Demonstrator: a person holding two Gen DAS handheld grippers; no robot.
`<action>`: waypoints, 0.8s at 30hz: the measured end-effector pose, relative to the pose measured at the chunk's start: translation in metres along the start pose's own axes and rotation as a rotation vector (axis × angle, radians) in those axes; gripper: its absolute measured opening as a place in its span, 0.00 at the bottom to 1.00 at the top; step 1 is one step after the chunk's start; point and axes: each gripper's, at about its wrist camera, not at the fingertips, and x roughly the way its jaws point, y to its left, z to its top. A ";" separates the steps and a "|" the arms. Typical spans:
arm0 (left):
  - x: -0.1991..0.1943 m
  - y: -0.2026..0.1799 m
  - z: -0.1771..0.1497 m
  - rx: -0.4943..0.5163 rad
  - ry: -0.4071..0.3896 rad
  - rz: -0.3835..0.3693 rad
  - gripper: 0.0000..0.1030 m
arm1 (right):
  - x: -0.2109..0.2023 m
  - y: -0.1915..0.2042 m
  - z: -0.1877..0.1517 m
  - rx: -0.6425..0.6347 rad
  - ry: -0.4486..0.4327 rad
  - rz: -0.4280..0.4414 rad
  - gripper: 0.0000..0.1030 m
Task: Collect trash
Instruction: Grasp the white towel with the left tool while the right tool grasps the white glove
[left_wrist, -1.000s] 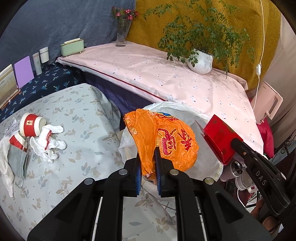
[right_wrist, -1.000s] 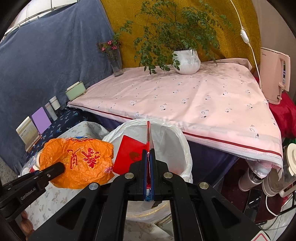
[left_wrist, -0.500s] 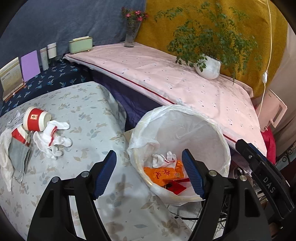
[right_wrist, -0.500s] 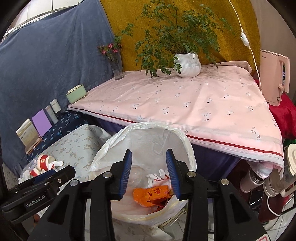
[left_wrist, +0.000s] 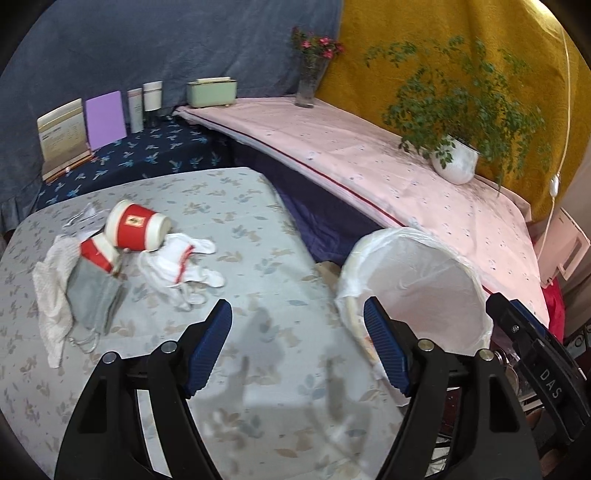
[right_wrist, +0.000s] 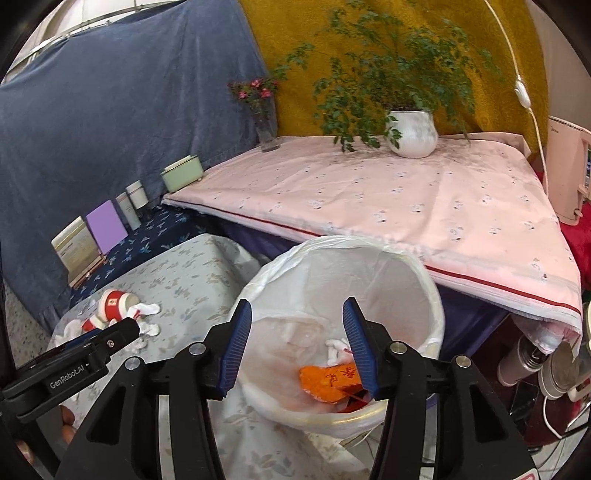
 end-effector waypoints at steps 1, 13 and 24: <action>-0.002 0.009 -0.001 -0.012 -0.002 0.014 0.68 | 0.001 0.007 -0.001 -0.010 0.005 0.008 0.49; -0.023 0.103 -0.011 -0.101 -0.007 0.141 0.68 | 0.011 0.083 -0.020 -0.116 0.054 0.098 0.51; -0.035 0.192 -0.015 -0.171 -0.008 0.245 0.71 | 0.032 0.155 -0.037 -0.203 0.104 0.168 0.60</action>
